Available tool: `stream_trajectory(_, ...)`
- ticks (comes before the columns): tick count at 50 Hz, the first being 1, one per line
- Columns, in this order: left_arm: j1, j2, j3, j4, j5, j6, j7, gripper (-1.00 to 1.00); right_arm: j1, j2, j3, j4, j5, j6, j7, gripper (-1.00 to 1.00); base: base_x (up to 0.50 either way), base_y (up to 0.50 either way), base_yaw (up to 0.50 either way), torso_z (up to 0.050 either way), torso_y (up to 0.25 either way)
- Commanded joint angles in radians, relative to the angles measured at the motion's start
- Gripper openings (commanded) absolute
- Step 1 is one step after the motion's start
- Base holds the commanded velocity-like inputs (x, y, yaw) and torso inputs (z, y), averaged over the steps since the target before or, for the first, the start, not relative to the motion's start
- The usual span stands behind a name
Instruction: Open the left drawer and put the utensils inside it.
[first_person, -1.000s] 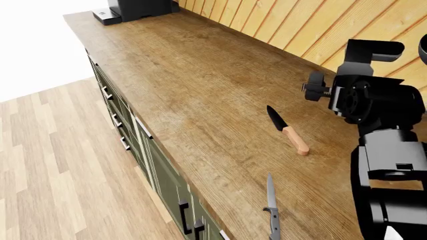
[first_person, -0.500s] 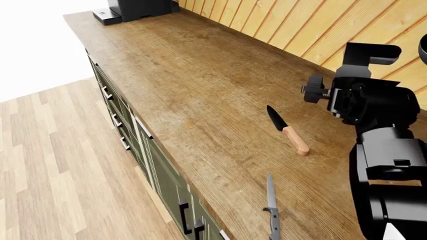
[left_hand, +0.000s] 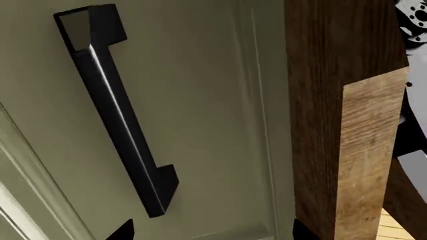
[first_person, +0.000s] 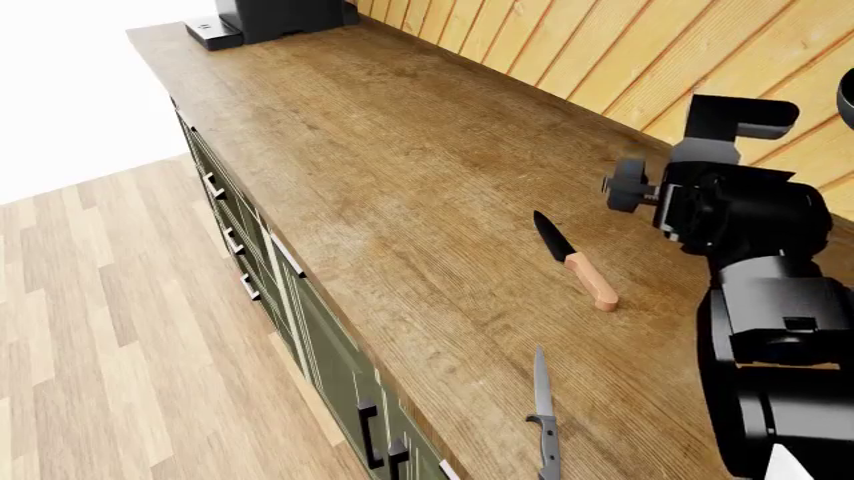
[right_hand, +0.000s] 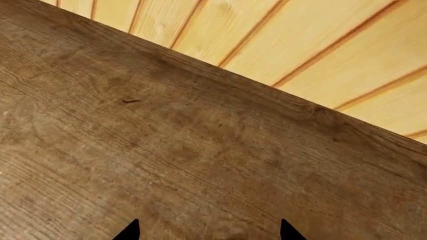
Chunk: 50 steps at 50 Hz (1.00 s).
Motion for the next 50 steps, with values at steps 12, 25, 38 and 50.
stream_trajectory(12,-0.007,-0.003,-0.019,-0.003,-0.027,0.019,-0.005,1.0,0.006,0.0,-0.001,0.026,-0.001,-0.017,-0.005,1.0,0.0,0.0,0.0,0.0,0.0)
stream_trajectory(25,-0.026,0.006,-0.059,-0.048,-0.069,0.041,-0.007,1.0,0.009,0.0,0.0,0.062,-0.002,-0.044,-0.012,1.0,0.0,0.0,0.0,0.0,0.0)
stream_trajectory(38,-0.043,0.02,-0.081,-0.115,-0.099,0.052,-0.009,1.0,0.045,-0.013,-0.007,0.167,-0.015,-0.107,-0.029,1.0,0.0,0.0,0.0,0.0,0.0)
stream_trajectory(50,-0.076,0.031,-0.078,-0.211,-0.111,0.047,0.017,1.0,0.035,-0.01,-0.002,0.152,-0.013,-0.1,-0.026,1.0,0.0,0.0,0.0,0.0,0.0)
